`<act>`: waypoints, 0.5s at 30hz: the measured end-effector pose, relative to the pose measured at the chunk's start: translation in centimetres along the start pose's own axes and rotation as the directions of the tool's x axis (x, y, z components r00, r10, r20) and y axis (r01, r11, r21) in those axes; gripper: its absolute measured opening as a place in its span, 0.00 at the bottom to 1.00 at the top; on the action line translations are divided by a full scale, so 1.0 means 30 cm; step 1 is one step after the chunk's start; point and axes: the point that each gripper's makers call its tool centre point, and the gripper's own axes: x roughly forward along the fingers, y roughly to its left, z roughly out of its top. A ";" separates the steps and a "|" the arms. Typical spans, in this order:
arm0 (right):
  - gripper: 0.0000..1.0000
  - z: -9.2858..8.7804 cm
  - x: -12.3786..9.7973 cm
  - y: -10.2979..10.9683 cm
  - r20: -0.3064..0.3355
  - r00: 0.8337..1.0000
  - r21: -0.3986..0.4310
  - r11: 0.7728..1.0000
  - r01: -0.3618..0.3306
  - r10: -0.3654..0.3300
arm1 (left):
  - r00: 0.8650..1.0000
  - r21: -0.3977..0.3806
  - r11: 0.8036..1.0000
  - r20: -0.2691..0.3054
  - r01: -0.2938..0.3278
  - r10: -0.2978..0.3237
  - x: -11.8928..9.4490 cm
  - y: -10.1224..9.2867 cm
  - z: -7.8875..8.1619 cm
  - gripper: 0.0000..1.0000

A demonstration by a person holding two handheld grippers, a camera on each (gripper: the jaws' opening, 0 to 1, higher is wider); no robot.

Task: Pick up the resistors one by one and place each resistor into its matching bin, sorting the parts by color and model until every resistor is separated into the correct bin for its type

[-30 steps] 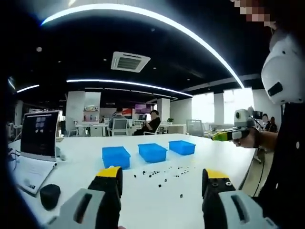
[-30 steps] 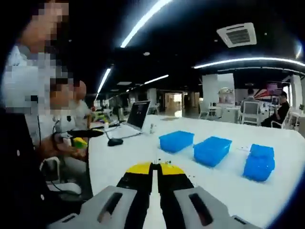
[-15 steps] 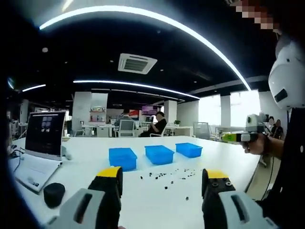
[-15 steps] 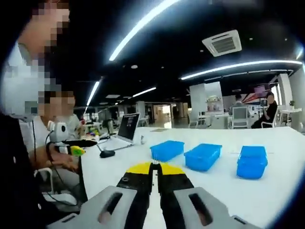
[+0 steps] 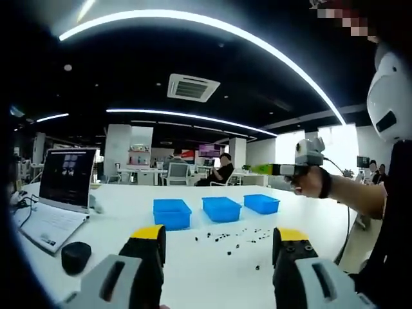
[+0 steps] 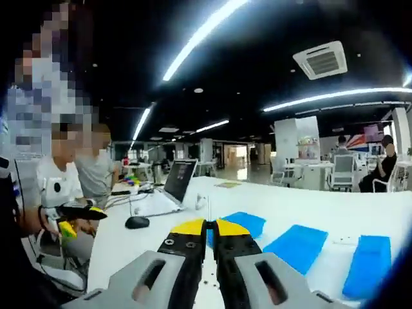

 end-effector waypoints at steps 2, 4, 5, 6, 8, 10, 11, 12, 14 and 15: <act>0.07 0.013 0.090 0.002 -0.002 1.000 -0.039 0.999 -0.024 0.024 | 1.000 -0.001 1.000 0.005 -0.009 0.009 0.000 0.003 0.004 0.68; 0.07 0.016 0.178 -0.006 -0.013 1.000 -0.050 0.999 -0.022 0.022 | 1.000 -0.001 1.000 0.012 -0.023 0.023 0.000 0.008 0.013 0.68; 0.07 0.016 0.219 -0.008 -0.021 1.000 -0.052 0.998 -0.024 0.023 | 0.999 0.001 0.999 0.014 -0.033 0.033 0.000 0.011 0.016 0.68; 0.07 0.014 0.256 -0.019 -0.030 0.999 -0.058 0.998 -0.020 0.018 | 0.999 0.009 0.999 0.018 -0.049 0.049 -0.002 0.019 0.020 0.68; 0.07 0.005 0.323 -0.029 -0.051 0.999 -0.083 0.996 -0.012 0.008 | 0.997 0.007 0.997 0.019 -0.076 0.076 -0.002 0.033 0.021 0.68; 0.07 -0.011 0.390 -0.044 -0.080 0.997 -0.096 0.995 -0.013 0.006 | 0.996 0.005 0.996 0.020 -0.088 0.088 -0.003 0.044 0.022 0.68; 0.07 -0.014 0.422 -0.051 -0.078 0.997 -0.100 0.995 -0.012 0.004 | 0.995 -0.001 0.995 0.023 -0.097 0.097 -0.004 0.051 0.023 0.68; 0.07 -0.017 0.456 -0.063 -0.086 0.996 -0.096 0.995 -0.007 -0.001 | 0.994 -0.005 0.994 0.023 -0.106 0.106 -0.005 0.058 0.024 0.67; 0.07 -0.023 0.506 -0.074 -0.088 0.996 -0.090 0.996 0.011 -0.019 | 0.993 -0.006 0.993 0.026 -0.119 0.119 -0.007 0.069 0.026 0.67; 0.07 -0.024 0.524 -0.075 -0.089 0.996 -0.094 0.995 0.012 -0.021 | 0.991 -0.010 0.992 0.029 -0.127 0.127 -0.008 0.075 0.027 0.67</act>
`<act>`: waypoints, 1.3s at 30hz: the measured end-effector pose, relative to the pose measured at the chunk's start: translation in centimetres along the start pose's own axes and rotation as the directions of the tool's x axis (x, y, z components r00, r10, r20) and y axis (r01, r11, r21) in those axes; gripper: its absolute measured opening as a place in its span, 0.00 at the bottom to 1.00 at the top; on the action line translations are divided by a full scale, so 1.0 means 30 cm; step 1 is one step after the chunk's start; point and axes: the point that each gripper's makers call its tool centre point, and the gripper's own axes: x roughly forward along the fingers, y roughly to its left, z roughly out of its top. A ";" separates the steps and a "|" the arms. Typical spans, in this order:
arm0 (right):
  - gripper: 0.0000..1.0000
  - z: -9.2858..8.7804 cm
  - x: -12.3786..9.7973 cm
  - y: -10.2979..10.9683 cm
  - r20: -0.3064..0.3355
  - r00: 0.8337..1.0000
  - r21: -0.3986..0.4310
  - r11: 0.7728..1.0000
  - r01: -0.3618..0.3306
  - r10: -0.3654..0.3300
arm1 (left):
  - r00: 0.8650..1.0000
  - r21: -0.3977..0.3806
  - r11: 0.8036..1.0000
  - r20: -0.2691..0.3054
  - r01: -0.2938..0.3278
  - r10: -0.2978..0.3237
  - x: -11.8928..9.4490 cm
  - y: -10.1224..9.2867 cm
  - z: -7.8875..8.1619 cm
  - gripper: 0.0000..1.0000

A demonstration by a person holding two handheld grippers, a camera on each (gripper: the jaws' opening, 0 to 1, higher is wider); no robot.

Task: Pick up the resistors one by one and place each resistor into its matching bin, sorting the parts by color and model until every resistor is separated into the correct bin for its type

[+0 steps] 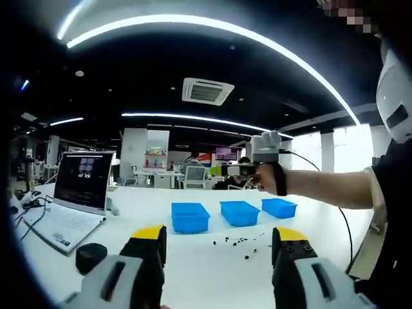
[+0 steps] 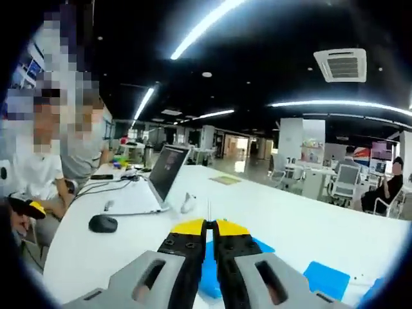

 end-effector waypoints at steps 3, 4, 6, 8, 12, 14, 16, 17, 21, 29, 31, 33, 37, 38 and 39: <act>0.07 -0.012 0.067 0.007 -0.009 1.000 0.001 1.000 0.002 -0.002 | 1.000 -0.004 1.000 -0.004 -0.015 0.015 0.001 0.013 -0.002 0.67; 0.07 -0.018 0.087 0.005 -0.012 1.000 -0.009 1.000 0.009 -0.010 | 1.000 -0.005 1.000 -0.004 -0.018 0.018 0.000 0.015 -0.002 0.67; 0.07 -0.034 0.119 0.007 -0.028 1.000 -0.014 1.000 0.012 -0.012 | 1.000 -0.005 1.000 -0.001 -0.022 0.022 -0.002 0.019 0.003 0.67; 0.07 -0.048 0.141 0.006 -0.039 0.999 -0.009 1.000 0.018 -0.019 | 1.000 -0.004 1.000 0.002 -0.027 0.027 -0.003 0.024 0.008 0.66; 0.07 -0.054 0.153 -0.019 -0.043 0.998 -0.005 0.999 0.048 -0.049 | 0.999 -0.009 0.999 0.006 -0.032 0.032 -0.001 0.032 0.014 0.66; 0.07 -0.071 0.162 -0.033 -0.056 0.997 0.016 0.998 0.057 -0.056 | 0.999 -0.007 1.000 0.009 -0.031 0.031 0.001 0.033 0.020 0.66; 0.07 -0.091 0.171 -0.053 -0.069 0.995 0.022 0.997 0.070 -0.069 | 1.000 -0.005 1.000 0.011 -0.030 0.030 0.002 0.034 0.027 0.66; 0.07 -0.099 0.171 -0.056 -0.074 0.995 0.022 0.997 0.072 -0.070 | 1.000 -0.005 1.000 0.011 -0.028 0.028 0.002 0.034 0.027 0.66; 0.38 -0.127 0.173 -0.061 -0.084 0.994 0.018 0.997 0.076 -0.075 | 1.000 -0.005 1.000 0.009 -0.022 0.022 0.004 0.032 0.026 0.66; 0.41 -0.109 0.062 -0.048 -0.057 0.998 0.017 0.999 0.040 -0.038 | 1.000 0.002 1.000 0.017 -0.005 0.005 0.018 0.019 0.041 0.66; 0.42 -0.103 0.029 -0.045 -0.047 0.998 0.023 0.999 0.029 -0.028 | 1.000 0.003 1.000 0.019 0.000 0.000 0.020 0.015 0.043 0.66; 0.42 -0.094 -0.052 -0.040 -0.033 0.999 0.027 0.999 0.017 -0.016 | 1.000 0.003 1.000 0.021 0.010 -0.010 0.025 0.008 0.046 0.66; 0.43 -0.073 -0.203 -0.024 0.001 1.000 -0.018 1.000 0.005 -0.005 | 1.000 0.006 1.000 0.024 0.019 -0.019 0.034 0.003 0.050 0.66; 0.43 -0.065 -0.262 -0.018 0.017 1.000 -0.013 1.000 0.004 -0.004 | 0.999 0.005 1.000 0.026 0.023 -0.023 0.037 0.000 0.052 0.66; 0.43 -0.058 -0.309 -0.014 0.033 0.999 -0.008 1.000 0.007 -0.007 | 0.999 0.007 1.000 0.029 0.027 -0.027 0.039 -0.002 0.056 0.66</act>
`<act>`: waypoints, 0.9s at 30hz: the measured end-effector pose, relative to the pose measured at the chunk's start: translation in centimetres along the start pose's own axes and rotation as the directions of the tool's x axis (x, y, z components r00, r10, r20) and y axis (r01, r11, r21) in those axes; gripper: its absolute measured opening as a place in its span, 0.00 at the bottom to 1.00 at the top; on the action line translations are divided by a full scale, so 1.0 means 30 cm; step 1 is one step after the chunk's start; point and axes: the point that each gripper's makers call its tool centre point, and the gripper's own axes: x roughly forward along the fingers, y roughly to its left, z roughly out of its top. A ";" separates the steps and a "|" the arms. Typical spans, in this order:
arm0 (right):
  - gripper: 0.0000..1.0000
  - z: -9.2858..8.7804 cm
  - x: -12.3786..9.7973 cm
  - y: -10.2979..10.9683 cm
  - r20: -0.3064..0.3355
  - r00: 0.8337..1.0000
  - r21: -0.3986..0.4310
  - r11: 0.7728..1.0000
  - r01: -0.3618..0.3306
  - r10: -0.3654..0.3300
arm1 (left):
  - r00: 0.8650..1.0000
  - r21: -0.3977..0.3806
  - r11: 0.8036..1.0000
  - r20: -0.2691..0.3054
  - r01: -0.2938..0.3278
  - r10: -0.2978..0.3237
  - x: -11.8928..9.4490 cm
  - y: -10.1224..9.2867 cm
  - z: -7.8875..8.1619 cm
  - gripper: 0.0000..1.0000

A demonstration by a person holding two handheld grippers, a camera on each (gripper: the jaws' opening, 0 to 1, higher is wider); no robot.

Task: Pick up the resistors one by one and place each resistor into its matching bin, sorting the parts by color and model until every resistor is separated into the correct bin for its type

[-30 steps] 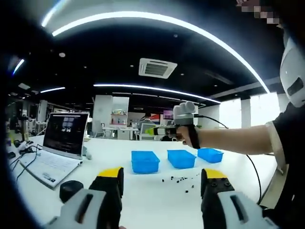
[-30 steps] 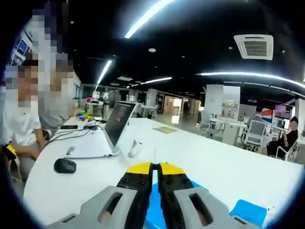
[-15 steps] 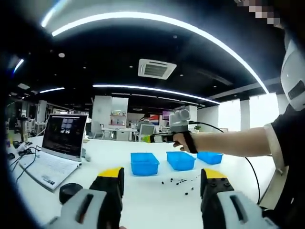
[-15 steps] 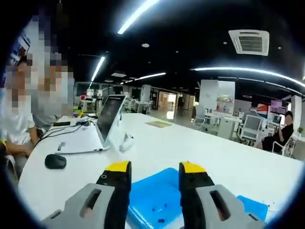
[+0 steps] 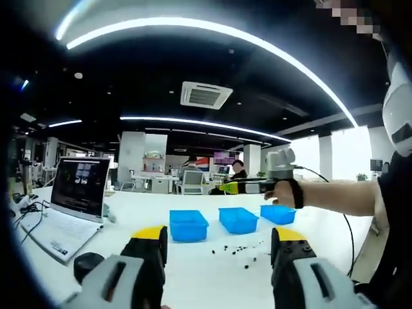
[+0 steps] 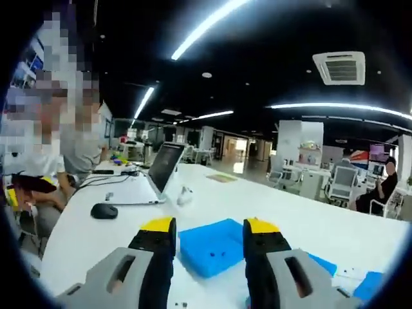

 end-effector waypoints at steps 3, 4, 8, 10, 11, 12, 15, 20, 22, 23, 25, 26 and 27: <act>0.43 0.010 -0.112 -0.026 0.035 0.999 0.017 1.000 0.016 -0.016 | 1.000 0.001 1.000 0.005 0.009 -0.009 0.007 -0.007 0.008 0.66; 0.43 0.013 -0.164 -0.016 0.045 0.999 0.023 1.000 0.014 -0.015 | 1.000 0.001 1.000 0.006 0.013 -0.013 0.009 -0.010 0.010 0.66; 0.42 0.005 -0.360 0.008 0.079 0.996 0.043 0.998 0.035 -0.039 | 0.999 0.001 0.999 0.004 0.033 -0.033 0.018 -0.027 0.011 0.66; 0.42 -0.009 -0.431 0.013 0.078 0.995 0.057 0.997 0.052 -0.056 | 0.999 0.002 0.999 0.005 0.042 -0.042 0.022 -0.035 0.012 0.66; 0.42 -0.021 -0.488 0.014 0.079 0.994 0.063 0.996 0.070 -0.075 | 0.999 0.003 0.999 0.004 0.048 -0.048 0.025 -0.041 0.012 0.66; 0.42 -0.030 -0.528 0.014 0.081 0.993 0.067 0.994 0.082 -0.087 | 0.999 0.005 0.999 0.004 0.052 -0.052 0.026 -0.046 0.013 0.66; 0.41 -0.063 -0.647 0.018 0.073 0.989 0.099 0.988 0.120 -0.128 | 0.998 0.010 0.998 0.002 0.066 -0.066 0.029 -0.060 0.014 0.66; 0.40 -0.105 -0.821 0.028 0.055 0.973 0.099 0.971 0.218 -0.224 | 0.996 0.017 0.996 0.003 0.089 -0.089 0.030 -0.086 0.024 0.66; 0.40 -0.124 -0.863 0.020 0.032 0.961 0.059 0.960 0.272 -0.274 | 0.996 0.020 0.995 0.003 0.094 -0.094 0.030 -0.091 0.027 0.66; 0.40 -0.135 -0.892 0.030 0.023 0.956 0.049 0.956 0.290 -0.292 | 0.995 0.023 0.995 0.002 0.098 -0.098 0.031 -0.096 0.028 0.66; 0.41 -0.151 -0.942 0.045 0.013 0.947 0.049 0.946 0.320 -0.321 | 0.995 0.030 0.994 -0.001 0.103 -0.103 0.033 -0.102 0.029 0.66; 0.41 -0.154 -0.961 0.051 0.013 0.944 0.063 0.942 0.329 -0.331 | 0.995 0.032 0.994 -0.001 0.102 -0.102 0.034 -0.102 0.029 0.66; 0.41 -0.158 -0.977 0.056 0.012 0.941 0.078 0.939 0.336 -0.338 | 0.995 0.033 0.994 -0.001 0.103 -0.103 0.035 -0.103 0.029 0.66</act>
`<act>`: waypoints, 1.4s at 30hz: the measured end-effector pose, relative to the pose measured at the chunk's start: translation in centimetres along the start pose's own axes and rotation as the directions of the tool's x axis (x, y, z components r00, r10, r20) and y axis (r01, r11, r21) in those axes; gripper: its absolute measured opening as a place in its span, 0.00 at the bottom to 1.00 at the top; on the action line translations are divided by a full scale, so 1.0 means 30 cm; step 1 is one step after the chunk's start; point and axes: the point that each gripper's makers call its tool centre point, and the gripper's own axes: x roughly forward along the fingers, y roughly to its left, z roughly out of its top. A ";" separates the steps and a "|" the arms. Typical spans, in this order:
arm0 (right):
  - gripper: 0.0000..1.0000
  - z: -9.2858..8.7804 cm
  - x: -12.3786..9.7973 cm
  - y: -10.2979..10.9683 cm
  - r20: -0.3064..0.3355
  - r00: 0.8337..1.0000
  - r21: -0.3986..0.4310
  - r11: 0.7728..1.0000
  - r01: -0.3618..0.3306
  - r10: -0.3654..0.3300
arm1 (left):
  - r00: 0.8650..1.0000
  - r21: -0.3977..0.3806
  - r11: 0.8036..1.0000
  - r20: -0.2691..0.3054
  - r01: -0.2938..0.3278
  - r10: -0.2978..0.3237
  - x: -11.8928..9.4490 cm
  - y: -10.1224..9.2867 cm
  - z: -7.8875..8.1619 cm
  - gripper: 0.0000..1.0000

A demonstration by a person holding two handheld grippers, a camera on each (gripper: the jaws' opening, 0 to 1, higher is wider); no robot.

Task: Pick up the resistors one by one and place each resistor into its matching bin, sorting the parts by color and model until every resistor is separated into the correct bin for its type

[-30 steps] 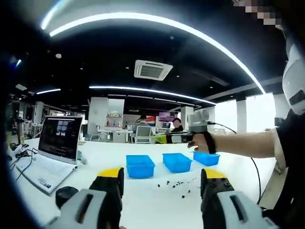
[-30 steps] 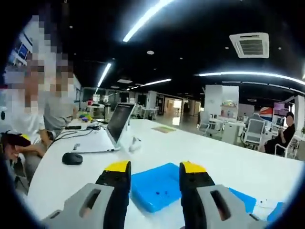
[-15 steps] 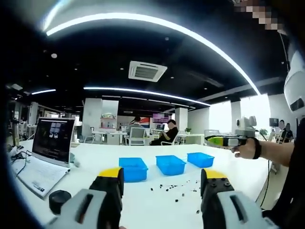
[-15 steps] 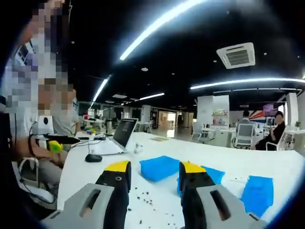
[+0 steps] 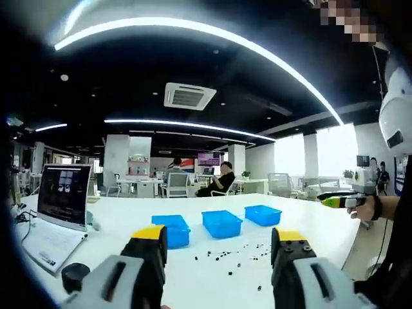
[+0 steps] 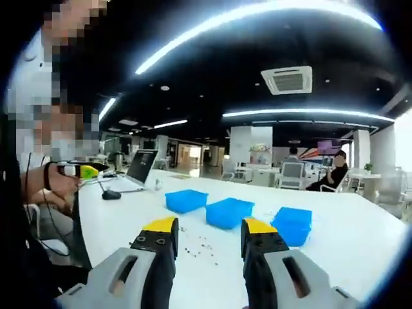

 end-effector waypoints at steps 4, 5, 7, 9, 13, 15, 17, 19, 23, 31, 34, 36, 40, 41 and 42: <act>0.40 -0.007 -0.049 -0.017 0.005 0.999 0.022 0.999 0.038 -0.038 | 1.000 0.013 1.000 -0.012 0.011 -0.011 0.003 -0.007 -0.008 0.66; 0.40 -0.006 -0.052 -0.021 0.009 0.999 0.025 0.999 0.043 -0.043 | 1.000 0.013 1.000 -0.014 0.015 -0.015 0.003 -0.009 -0.010 0.66; 0.40 -0.004 -0.056 -0.030 0.012 0.998 0.035 0.998 0.054 -0.054 | 0.999 0.009 1.000 -0.019 0.026 -0.026 0.000 -0.014 -0.017 0.66; 0.40 0.000 -0.057 -0.033 0.015 0.998 0.040 0.997 0.060 -0.060 | 0.999 0.012 0.999 -0.027 0.034 -0.034 -0.004 -0.018 -0.026 0.66; 0.40 0.007 -0.059 -0.031 0.018 0.998 0.037 0.998 0.058 -0.059 | 0.998 0.014 0.998 -0.039 0.059 -0.058 -0.014 -0.033 -0.040 0.66; 0.40 0.009 -0.058 -0.024 0.015 0.999 0.038 0.998 0.050 -0.050 | 0.996 0.017 0.997 -0.054 0.078 -0.077 -0.019 -0.045 -0.053 0.66; 0.40 0.008 -0.056 -0.018 0.007 0.999 0.039 0.999 0.035 -0.035 | 0.993 0.020 0.995 -0.066 0.096 -0.094 -0.022 -0.056 -0.063 0.67; 0.40 0.010 -0.051 -0.013 0.000 1.000 0.039 0.999 0.022 -0.022 | 0.991 0.024 0.993 -0.080 0.112 -0.110 -0.027 -0.064 -0.074 0.67; 0.40 0.010 -0.034 0.004 -0.023 0.999 0.044 0.999 -0.024 0.026 | 0.986 0.026 0.991 -0.100 0.133 -0.130 -0.033 -0.071 -0.090 0.67; 0.37 0.020 0.053 0.106 -0.126 0.958 0.025 0.966 -0.256 0.257 | 0.976 0.035 0.985 -0.143 0.169 -0.163 -0.054 -0.074 -0.132 0.67; 0.38 0.014 0.093 0.152 -0.191 0.921 -0.025 0.936 -0.351 0.340 | 0.970 0.034 0.982 -0.163 0.187 -0.179 -0.067 -0.073 -0.149 0.67; 0.38 0.011 0.124 0.192 -0.230 0.887 -0.064 0.903 -0.425 0.400 | 0.966 0.032 0.980 -0.174 0.198 -0.189 -0.077 -0.072 -0.160 0.67; 0.36 -0.008 0.186 0.275 -0.316 0.807 -0.131 0.820 -0.558 0.499 | 0.959 0.021 0.977 -0.195 0.214 -0.206 -0.093 -0.073 -0.178 0.67; 0.35 -0.029 0.205 0.303 -0.367 0.767 -0.139 0.784 -0.605 0.527 | 0.956 0.013 0.976 -0.204 0.218 -0.210 -0.097 -0.074 -0.184 0.67; 0.35 -0.039 0.224 0.327 -0.394 0.741 -0.147 0.759 -0.635 0.544 | 0.954 0.008 0.975 -0.210 0.222 -0.215 -0.100 -0.077 -0.186 0.67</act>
